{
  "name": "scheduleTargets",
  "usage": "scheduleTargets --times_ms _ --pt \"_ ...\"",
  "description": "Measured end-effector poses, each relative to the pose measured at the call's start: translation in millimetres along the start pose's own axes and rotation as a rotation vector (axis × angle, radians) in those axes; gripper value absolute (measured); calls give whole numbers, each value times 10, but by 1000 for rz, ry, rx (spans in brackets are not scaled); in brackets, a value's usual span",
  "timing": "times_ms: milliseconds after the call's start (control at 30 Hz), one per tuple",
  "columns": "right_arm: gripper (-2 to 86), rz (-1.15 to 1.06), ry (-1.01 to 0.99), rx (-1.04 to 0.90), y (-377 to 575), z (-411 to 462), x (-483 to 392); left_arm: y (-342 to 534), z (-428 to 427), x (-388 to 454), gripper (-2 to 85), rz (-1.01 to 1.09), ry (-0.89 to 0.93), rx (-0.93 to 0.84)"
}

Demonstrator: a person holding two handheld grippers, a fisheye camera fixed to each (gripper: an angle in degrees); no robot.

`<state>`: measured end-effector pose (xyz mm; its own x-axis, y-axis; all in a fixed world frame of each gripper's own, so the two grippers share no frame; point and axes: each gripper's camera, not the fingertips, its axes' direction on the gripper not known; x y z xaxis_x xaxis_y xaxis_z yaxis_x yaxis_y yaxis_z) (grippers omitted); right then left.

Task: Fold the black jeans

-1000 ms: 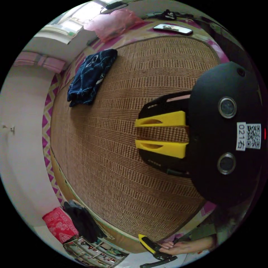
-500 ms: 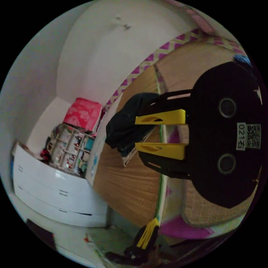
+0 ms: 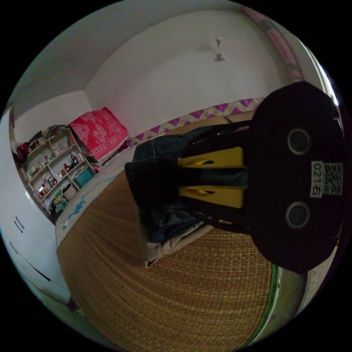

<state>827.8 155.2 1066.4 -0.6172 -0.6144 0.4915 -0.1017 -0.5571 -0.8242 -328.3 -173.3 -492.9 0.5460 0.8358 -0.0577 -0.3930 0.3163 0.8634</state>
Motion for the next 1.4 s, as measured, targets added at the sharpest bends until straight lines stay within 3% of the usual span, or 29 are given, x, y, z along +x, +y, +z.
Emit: scheduleTargets --times_ms 233,367,533,733,900,1033,1100,1267,1400 --pt "55 404 -186 17 215 -376 1113 0 -227 39 -10 21 11 25" --pt "53 557 -137 0 738 -819 1990 -24 -316 148 -10 35 47 44" --pt "54 543 -5 12 1416 -1650 2543 -51 -339 360 -10 78 78 56" --pt "57 244 -92 -156 1850 -2151 1588 -74 -219 641 -10 123 161 42" --pt "62 46 -316 -378 2561 -1600 -469 -67 0 869 -10 110 264 1" --pt "76 324 -210 -248 2982 -1819 -629 -31 67 970 -10 113 272 -10" --pt "107 454 -309 -165 3248 -2006 -475 -2 100 995 -10 104 263 -9" --pt "128 415 -320 -150 3545 -1930 -572 12 210 1029 -10 66 265 -7" --pt "37 444 -342 -196 3851 -1644 -636 8 273 1127 -10 57 270 4"
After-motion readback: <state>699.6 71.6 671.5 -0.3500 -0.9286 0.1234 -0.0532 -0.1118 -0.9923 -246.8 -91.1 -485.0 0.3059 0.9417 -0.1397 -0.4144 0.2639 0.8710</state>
